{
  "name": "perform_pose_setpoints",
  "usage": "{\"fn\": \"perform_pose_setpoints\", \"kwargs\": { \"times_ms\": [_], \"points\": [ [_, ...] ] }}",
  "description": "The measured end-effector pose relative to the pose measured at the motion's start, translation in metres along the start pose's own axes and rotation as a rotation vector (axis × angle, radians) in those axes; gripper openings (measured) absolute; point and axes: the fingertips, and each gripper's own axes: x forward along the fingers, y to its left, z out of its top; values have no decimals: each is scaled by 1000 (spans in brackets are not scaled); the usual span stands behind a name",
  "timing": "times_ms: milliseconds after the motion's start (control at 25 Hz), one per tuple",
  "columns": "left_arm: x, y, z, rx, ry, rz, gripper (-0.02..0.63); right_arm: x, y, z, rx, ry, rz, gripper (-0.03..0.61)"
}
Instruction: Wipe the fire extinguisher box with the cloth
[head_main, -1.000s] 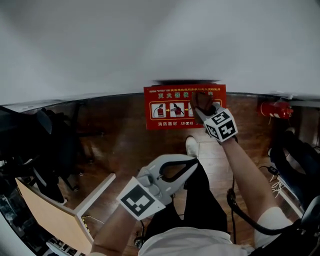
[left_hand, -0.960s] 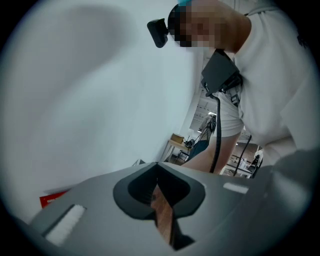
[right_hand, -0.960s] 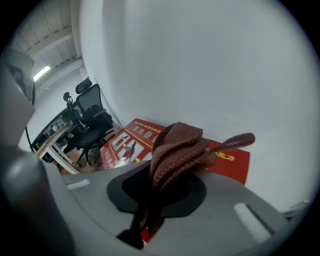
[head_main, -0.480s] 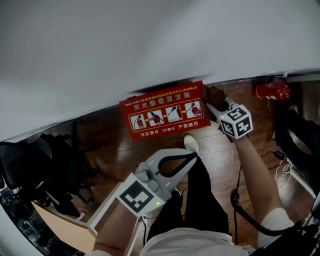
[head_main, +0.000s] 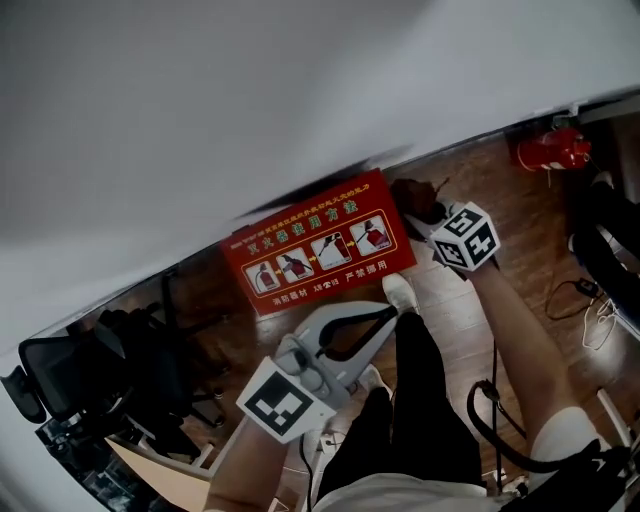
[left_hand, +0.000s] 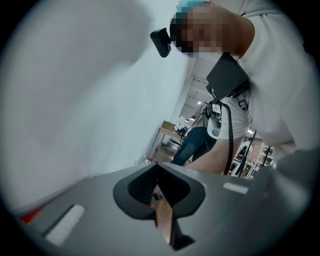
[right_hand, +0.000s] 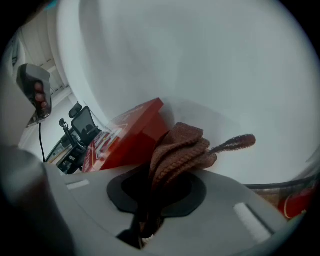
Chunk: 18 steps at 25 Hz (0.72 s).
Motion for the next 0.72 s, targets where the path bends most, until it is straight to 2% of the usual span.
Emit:
{"fn": "perform_pose_setpoints", "kwargs": {
  "times_ms": [280,520,720],
  "points": [
    [30,13,-18,2,48,-19,0,46,-20,-33,38,7,36,52],
    [54,22,-27,17,41,-40,0,94,-52,-71,45,57,37,52],
    [66,33,-39,-4,29,-45,0,140,-88,-110,75,94,29,52]
  ]
}}
